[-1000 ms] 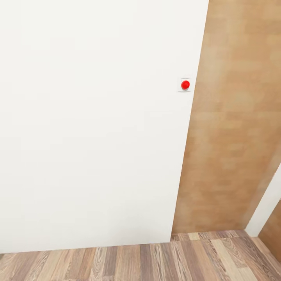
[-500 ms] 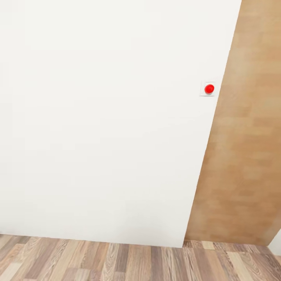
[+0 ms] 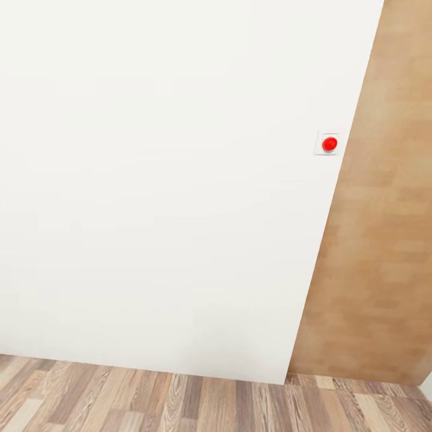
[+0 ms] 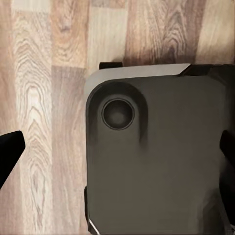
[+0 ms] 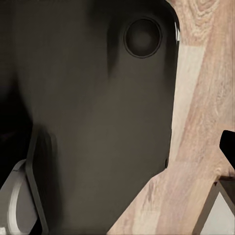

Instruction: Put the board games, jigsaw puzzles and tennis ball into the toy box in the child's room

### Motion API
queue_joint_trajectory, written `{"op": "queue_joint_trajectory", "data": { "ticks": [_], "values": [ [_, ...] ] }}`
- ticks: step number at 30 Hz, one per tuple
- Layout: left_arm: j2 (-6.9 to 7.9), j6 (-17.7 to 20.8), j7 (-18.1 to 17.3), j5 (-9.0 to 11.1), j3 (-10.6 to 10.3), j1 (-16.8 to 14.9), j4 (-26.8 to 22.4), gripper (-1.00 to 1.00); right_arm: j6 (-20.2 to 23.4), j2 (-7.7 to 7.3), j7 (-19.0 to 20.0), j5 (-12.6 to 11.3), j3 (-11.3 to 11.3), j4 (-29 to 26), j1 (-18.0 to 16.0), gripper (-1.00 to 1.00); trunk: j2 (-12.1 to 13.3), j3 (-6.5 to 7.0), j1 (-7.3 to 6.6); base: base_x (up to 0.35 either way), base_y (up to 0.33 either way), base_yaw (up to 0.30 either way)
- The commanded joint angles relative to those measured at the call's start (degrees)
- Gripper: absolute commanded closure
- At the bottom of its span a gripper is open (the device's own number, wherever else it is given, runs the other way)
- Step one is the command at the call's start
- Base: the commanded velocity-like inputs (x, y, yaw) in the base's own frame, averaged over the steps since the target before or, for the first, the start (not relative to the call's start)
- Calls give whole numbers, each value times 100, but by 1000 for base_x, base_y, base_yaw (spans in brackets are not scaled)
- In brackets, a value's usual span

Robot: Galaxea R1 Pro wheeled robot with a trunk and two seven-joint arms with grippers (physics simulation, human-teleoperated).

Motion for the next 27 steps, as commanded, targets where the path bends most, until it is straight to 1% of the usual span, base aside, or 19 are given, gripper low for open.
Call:
{"op": "queue_joint_trajectory", "data": {
  "ticks": [1,5,7,11,18,27],
  "values": [
    [21,-12,11,2,5,-1,-28,-100,-17,-1,-7,-2,1,0,0,-100,39,14,-22,0,0,6],
    [118,-10,50,21,31,-1,-119,-100,-19,-5,-7,2,1,0,-1,-100,199,86,-110,0,0,3],
    [138,-15,57,24,33,-1,-135,-100,-17,-8,-7,2,1,0,-1,-100,279,122,-154,0,0,0],
    [150,-27,62,19,32,-1,-147,-100,-22,-3,-7,0,2,0,-1,-100,440,194,-242,0,0,0],
    [155,-50,63,-7,-27,-1,-146,-100,-95,17,-7,-5,-4,0,-1,-100,721,319,-396,0,0,0],
    [140,-60,57,-25,-66,-1,-142,-100,-135,44,-7,-18,-23,0,-4,-100,1082,481,-594,0,0,0]
  ]
}}
